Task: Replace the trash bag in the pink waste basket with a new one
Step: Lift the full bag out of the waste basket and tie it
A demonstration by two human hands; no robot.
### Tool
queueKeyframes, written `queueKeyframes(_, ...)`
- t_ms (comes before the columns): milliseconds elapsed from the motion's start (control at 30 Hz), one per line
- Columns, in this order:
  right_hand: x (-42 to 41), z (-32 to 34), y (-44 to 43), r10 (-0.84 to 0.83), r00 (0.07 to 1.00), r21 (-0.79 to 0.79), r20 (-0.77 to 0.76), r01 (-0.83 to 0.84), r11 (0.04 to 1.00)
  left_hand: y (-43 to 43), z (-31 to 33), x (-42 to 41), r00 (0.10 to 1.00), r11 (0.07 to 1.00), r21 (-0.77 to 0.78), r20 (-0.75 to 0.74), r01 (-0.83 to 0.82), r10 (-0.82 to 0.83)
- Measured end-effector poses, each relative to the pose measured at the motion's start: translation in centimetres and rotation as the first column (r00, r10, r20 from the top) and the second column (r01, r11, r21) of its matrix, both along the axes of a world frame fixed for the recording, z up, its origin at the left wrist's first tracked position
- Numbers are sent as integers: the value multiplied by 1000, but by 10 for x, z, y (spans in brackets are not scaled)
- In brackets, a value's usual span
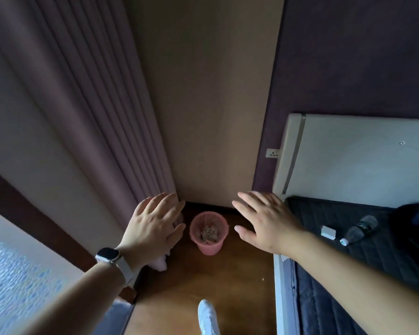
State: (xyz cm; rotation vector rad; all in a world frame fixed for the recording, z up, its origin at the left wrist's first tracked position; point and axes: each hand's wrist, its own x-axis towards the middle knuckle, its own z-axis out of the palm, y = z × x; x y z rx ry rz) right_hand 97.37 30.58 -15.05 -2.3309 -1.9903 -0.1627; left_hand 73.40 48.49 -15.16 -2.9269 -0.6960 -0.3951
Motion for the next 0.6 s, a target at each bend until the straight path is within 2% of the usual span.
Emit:
queueKeyframes(300,89,-33,119,8,1000,-151,3,-7,988,115,-59,77,986,982,-148,-139,-116,95)
queueKeyframes(600,162,-39,216,-15,1000,-175,-14,12,984,216,-47,150,977,976,-140,-162,-164,141)
